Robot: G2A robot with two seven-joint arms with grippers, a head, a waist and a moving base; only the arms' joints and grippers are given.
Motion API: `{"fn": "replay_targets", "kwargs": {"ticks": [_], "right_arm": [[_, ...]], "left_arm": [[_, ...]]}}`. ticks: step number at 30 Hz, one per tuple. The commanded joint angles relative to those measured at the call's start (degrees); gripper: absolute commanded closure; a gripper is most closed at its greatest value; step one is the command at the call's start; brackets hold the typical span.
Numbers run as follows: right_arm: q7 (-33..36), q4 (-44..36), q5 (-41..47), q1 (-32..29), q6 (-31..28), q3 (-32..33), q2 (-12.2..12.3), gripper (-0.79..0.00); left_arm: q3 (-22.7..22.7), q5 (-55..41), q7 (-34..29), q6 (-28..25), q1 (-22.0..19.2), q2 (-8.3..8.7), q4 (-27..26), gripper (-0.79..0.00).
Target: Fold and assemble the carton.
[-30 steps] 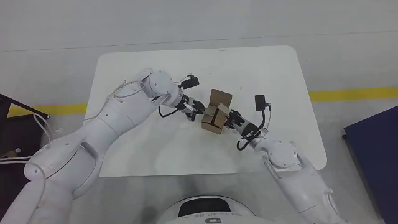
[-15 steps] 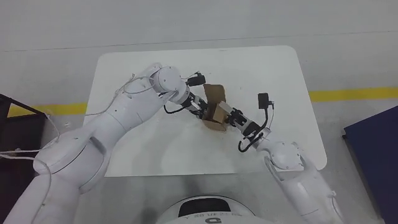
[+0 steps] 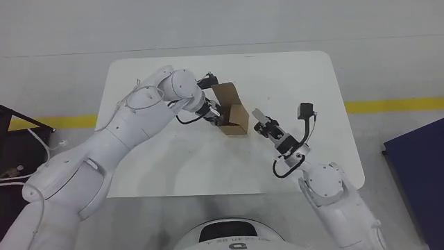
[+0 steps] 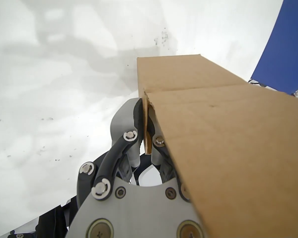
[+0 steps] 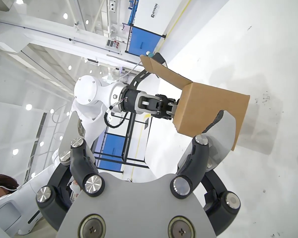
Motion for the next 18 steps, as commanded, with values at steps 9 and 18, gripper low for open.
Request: {"fn": "replay_targets", "kwargs": {"ticks": [9, 18], "right_arm": [[1.78, 5.28, 1.04, 3.73, 1.43, -2.75, -0.42, -0.785], [1.11, 8.14, -1.52, 6.92, 2.97, -4.55, -0.76, -0.785]], "left_arm": [[-2.77, 3.19, -3.8, 5.97, 2.53, 2.48, -5.3, -0.785], [-11.72, 0.79, -4.48, 6.72, 6.26, 6.25, -8.95, -0.785]]}}
